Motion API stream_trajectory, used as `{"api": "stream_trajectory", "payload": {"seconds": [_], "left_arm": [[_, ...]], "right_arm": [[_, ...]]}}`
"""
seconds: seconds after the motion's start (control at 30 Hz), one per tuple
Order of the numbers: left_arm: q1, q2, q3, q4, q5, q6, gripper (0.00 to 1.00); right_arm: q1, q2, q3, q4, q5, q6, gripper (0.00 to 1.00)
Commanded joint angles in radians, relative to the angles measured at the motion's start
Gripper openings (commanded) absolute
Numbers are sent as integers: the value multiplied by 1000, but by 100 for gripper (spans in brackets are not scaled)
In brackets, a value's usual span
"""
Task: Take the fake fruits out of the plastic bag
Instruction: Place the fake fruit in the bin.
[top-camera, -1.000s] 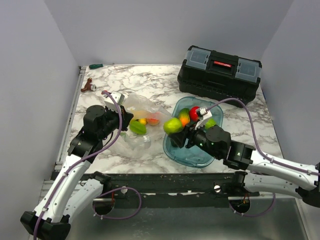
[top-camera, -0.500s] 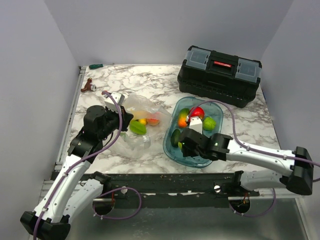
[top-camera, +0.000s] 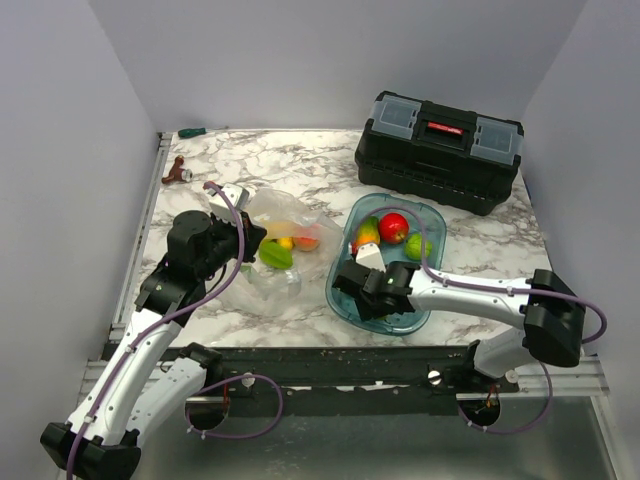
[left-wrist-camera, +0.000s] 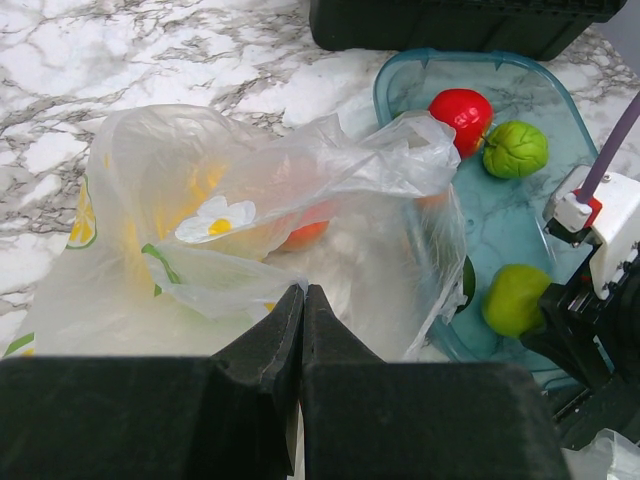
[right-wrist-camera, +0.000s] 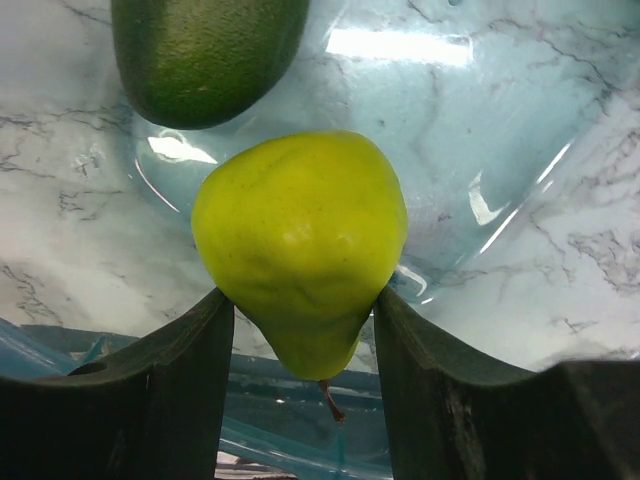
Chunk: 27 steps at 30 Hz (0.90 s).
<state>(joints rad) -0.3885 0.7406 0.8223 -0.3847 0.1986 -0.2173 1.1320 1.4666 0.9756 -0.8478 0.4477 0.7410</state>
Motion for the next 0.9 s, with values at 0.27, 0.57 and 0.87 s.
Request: {"api": "stream_trajectory", "payload": {"seconds": [0.27,0.57,0.87], "left_arm": [[-2,-2,12,1,-8,0,0],[-2,3,9,4,-8,1,0],[-2,9,19,-4,6,1,0]], "right_arm": [[-36,25,-21,165,-156,-138,37],[-47,19,-44,185,-158,-141,72],[-49,-47,-62,210,-140,-118,83]]}}
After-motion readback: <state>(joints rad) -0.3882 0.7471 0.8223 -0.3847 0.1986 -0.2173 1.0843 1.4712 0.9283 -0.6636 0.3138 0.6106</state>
